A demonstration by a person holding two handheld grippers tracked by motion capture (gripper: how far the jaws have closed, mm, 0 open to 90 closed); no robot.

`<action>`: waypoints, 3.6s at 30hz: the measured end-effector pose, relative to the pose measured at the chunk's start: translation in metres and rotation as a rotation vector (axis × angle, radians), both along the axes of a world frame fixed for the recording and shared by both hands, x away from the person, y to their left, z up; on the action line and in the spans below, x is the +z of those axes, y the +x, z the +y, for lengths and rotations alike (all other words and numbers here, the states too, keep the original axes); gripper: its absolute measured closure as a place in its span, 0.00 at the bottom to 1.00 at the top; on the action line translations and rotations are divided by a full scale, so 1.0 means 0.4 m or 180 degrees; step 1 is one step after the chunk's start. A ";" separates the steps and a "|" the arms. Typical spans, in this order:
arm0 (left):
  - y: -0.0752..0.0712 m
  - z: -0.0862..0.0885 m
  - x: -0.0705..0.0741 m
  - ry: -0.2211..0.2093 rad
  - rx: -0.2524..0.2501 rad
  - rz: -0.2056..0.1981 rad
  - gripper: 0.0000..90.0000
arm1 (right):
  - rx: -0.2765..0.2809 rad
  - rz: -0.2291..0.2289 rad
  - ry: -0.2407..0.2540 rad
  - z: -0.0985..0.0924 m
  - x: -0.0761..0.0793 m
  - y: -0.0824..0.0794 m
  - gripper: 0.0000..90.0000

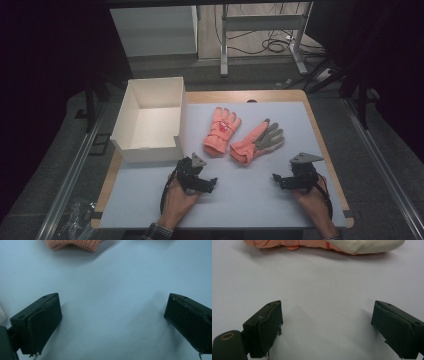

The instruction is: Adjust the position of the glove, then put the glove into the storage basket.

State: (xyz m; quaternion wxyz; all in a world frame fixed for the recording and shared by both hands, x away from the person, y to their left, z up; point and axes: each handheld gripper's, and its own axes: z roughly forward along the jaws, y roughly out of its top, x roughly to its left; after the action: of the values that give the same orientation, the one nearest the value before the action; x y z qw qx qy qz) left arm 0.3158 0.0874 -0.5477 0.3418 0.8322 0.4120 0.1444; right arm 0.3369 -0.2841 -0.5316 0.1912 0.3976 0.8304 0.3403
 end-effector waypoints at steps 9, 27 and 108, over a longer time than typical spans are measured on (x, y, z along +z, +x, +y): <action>0.000 0.001 0.000 0.0015 -0.0012 -0.0004 0.02 | -0.0001 0.0006 0.0005 0.000 0.000 0.000 0.12; 0.000 0.001 0.000 0.0018 -0.0013 -0.0007 0.02 | -0.0014 0.0023 0.0007 0.000 0.003 0.001 0.12; -0.001 0.001 0.000 0.0014 -0.0009 -0.0006 0.02 | -0.0337 0.0105 -0.0005 0.151 0.059 0.256 0.59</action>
State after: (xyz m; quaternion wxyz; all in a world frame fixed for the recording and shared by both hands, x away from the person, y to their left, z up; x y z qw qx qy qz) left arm 0.3156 0.0877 -0.5477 0.3405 0.8334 0.4102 0.1457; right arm 0.4395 -0.2237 -0.5079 0.1955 0.4464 0.8115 0.3225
